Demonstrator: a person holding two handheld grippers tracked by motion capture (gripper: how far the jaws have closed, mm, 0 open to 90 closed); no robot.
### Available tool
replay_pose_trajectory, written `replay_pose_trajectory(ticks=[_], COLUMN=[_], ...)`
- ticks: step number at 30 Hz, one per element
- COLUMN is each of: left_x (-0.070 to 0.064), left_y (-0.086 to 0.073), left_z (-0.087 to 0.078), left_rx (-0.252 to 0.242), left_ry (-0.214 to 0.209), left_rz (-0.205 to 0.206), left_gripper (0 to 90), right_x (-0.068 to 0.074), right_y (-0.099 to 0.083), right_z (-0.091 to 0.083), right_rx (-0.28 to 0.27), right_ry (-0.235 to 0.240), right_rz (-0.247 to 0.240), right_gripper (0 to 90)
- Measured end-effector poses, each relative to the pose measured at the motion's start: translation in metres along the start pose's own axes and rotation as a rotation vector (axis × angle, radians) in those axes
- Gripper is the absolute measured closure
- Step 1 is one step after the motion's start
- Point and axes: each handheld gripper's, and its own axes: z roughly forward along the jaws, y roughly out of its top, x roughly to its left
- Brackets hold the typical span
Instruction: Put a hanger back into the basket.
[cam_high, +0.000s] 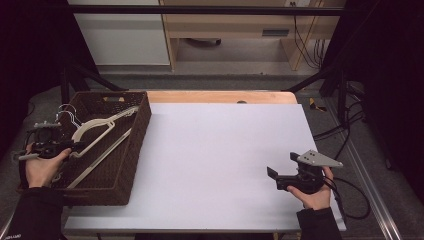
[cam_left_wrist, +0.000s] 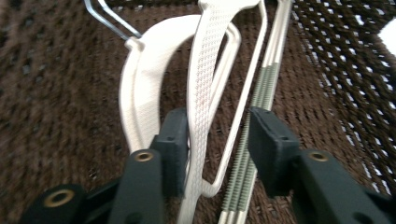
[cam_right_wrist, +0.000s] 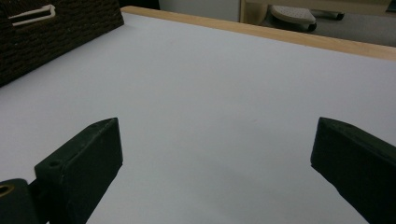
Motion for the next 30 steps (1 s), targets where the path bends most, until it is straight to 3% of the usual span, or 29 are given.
replay_pose_trajectory(ticks=[5,10,14,21,25,30], left_x=[0.002,-0.009,-0.029,-0.075,-0.103,-0.130], left_y=[-0.003,-0.003,-0.006,-0.008,-0.012,-0.019], left_z=[-0.009,-0.028,-0.044,-0.063,-0.066,-0.063], left_rx=[-0.055,-0.153,-0.252,-0.425,-0.467,-0.466], left_ry=[-0.011,-0.028,-0.074,-0.220,-0.292,-0.343], left_rz=[-0.030,-0.006,0.034,0.081,0.129,0.193], left_gripper=[51.6,47.0,38.7,20.4,11.0,7.0], right_x=[0.000,0.000,-0.001,-0.001,-0.002,-0.002], right_y=[0.000,-0.001,0.000,0.000,0.000,0.000], right_z=[0.000,-0.001,-0.003,-0.006,-0.008,-0.012], right_rx=[0.000,0.001,-0.008,-0.024,-0.029,-0.038], right_ry=[0.001,-0.001,0.000,-0.005,-0.002,-0.002], right_rz=[0.002,0.007,0.001,0.006,-0.005,0.006], right_gripper=[2.7,2.7,2.7,2.7,2.6,2.5])
